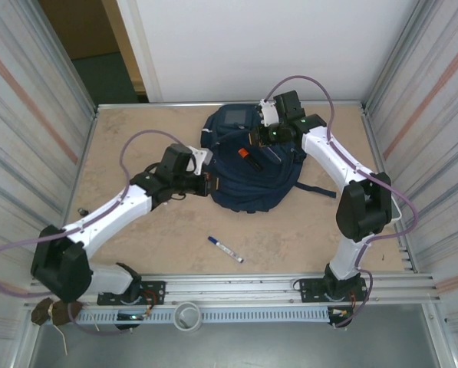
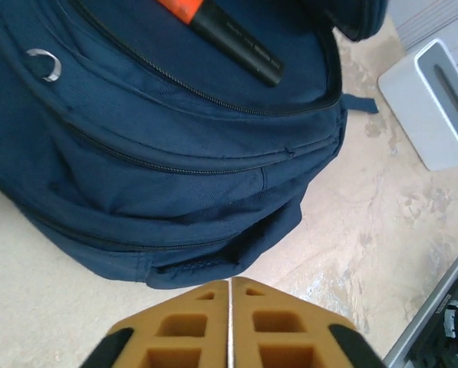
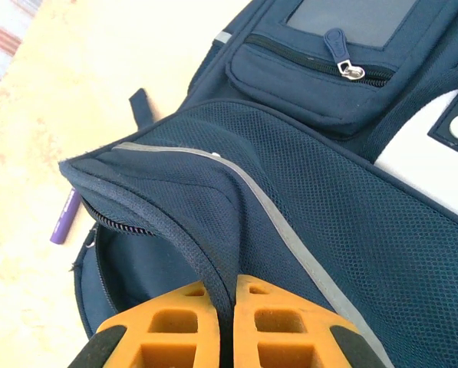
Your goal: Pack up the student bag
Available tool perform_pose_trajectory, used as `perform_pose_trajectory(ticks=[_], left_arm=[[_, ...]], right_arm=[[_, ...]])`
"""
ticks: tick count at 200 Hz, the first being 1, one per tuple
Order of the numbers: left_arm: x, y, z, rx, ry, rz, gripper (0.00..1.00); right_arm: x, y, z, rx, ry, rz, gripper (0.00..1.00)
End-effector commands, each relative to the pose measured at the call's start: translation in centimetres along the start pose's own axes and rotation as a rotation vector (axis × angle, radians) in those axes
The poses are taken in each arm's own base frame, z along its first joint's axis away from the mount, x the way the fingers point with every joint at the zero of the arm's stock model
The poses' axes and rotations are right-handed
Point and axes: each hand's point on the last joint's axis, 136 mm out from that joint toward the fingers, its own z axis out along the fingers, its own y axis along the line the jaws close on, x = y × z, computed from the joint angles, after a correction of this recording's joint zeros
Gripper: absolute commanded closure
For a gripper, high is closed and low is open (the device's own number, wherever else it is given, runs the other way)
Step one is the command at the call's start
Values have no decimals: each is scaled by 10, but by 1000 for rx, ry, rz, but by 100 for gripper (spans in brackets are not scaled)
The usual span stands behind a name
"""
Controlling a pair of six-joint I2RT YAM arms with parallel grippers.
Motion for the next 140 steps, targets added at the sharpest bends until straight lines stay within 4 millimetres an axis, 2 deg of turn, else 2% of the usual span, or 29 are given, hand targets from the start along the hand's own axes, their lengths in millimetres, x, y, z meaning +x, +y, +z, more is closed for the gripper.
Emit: perform_pose_trajectory(ticks=[1,9,37,64,86,109,126,140], left_arm=[[9,10,8,-71,25,-4,83],[19,14,10,-100,40,17,78],[61,2,17,-145,123,236,60],[95,0,8,-230,203,310,46],[135,18,-15,-385,316,134,42],[186,20,-33,-477,386,-8,34],[216,17,-36,-480,436,-80,28],[229,10,-31,-437,467,-110,26]], right_arm=[[-21,9,-21,-15,-72,7,100],[-19,5,-21,-3,-67,6,100],[-14,-2,-22,3,-62,17,100],[-16,-4,-24,-6,-68,27,100],[-13,-4,-24,-14,-64,30,100],[-10,-4,-24,-29,-61,33,100],[-8,-5,-22,-40,-61,42,100],[-8,-4,-22,-53,-64,46,100]])
